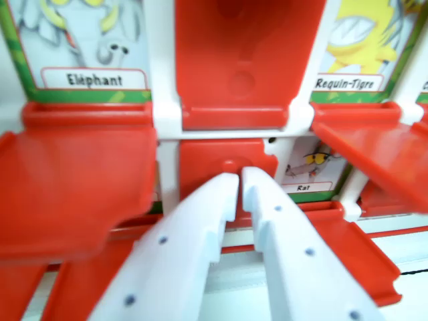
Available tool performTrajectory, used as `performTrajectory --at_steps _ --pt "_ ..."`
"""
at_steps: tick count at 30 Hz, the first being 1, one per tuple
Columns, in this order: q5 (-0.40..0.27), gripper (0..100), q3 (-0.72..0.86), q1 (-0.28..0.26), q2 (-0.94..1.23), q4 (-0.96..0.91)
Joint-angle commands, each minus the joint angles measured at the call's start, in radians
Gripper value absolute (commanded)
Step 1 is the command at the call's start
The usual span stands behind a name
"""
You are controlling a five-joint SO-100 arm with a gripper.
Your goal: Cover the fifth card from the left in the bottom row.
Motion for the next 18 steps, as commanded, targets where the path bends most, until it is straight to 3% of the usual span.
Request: performTrajectory --at_steps 1,18 --pt "0.014 0 -0.112 -0.006 0.144 0.074" --pt "0.086 0 -0.229 -0.012 0.532 0.655"
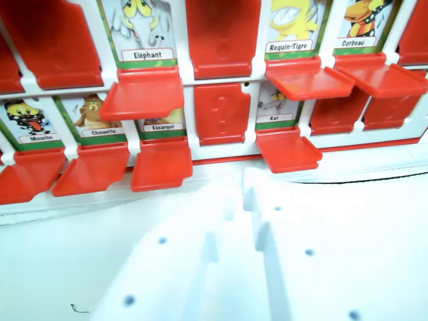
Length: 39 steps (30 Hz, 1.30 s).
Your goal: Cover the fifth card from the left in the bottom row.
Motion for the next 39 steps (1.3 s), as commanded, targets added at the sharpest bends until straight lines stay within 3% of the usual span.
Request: performTrajectory --at_steps 1,7,14,25,39 --pt "0.009 0 -0.164 -0.015 0.179 0.135" --pt "0.044 0 -0.279 -0.052 0.278 0.324" --pt "0.072 0 -0.394 -0.075 0.324 0.416" --pt "0.112 0 -0.469 -0.132 0.342 0.426" --pt "0.126 0 -0.468 -0.129 0.356 0.426"
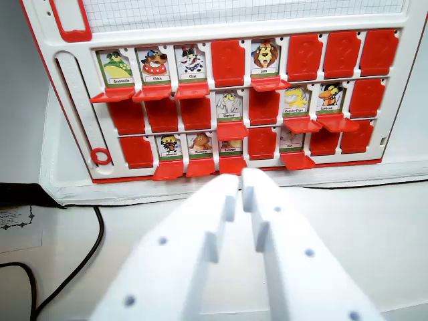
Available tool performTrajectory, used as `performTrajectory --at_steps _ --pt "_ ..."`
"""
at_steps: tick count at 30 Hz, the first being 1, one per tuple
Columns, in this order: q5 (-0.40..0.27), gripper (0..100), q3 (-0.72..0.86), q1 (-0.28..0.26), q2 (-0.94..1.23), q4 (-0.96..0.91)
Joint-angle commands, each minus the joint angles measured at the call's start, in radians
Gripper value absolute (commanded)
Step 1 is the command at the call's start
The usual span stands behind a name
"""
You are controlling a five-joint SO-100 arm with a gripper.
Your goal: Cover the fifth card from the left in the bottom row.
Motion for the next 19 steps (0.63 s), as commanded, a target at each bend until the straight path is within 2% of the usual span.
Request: performTrajectory --at_steps 1,19 --pt "-0.002 0 -0.112 -0.002 0.08 0.0" --pt "-0.008 0 -0.11 0.0 0.078 -0.006"
